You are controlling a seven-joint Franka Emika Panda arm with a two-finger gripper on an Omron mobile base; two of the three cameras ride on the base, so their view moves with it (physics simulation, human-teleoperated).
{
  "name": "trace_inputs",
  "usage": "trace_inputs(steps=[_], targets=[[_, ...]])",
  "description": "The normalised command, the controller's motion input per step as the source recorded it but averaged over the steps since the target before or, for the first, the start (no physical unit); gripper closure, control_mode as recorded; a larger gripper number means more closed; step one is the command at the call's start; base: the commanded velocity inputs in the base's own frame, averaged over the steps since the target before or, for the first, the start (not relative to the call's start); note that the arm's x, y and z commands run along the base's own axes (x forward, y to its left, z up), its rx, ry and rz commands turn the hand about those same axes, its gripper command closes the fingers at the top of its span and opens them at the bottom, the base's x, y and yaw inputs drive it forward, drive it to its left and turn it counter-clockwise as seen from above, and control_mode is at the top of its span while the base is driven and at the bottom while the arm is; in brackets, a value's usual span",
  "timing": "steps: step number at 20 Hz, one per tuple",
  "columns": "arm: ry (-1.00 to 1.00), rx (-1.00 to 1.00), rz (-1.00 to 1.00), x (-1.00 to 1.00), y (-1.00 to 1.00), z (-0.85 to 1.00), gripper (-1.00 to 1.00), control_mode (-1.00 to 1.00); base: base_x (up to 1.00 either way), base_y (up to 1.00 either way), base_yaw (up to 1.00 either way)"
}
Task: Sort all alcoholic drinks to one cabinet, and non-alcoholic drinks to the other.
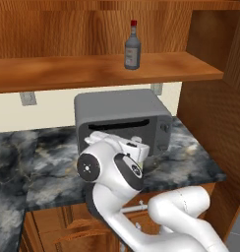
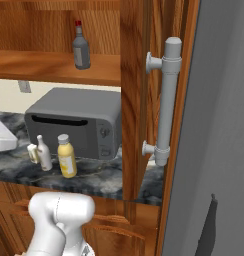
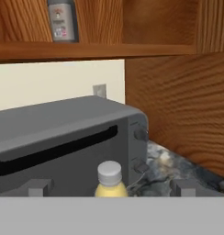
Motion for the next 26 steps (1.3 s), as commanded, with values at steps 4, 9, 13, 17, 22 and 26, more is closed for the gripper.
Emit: trace_inputs(steps=[4,9,13,17,22,26], targets=[[-0.01,0.00,0.00,-0.02,0.05,-0.28,-1.00,-1.00,0.00,0.00,0.00],[0.00,0.00,0.00,0.00,0.00,-0.32,-1.00,-1.00,0.00,0.00,0.00],[0.00,0.00,0.00,0.00,0.01,-0.38,-1.00,-1.00,0.00,0.00,0.00],[0.00,0.00,0.00,0.00,0.03,-0.35,-1.00,-1.00,0.00,0.00,0.00],[0.00,0.00,0.00,0.04,0.05,-0.30,-1.00,-1.00,0.00,0.00,0.00],[0.00,0.00,0.01,0.19,0.11,-0.25,-1.00,-1.00,0.00,0.00,0.00]])
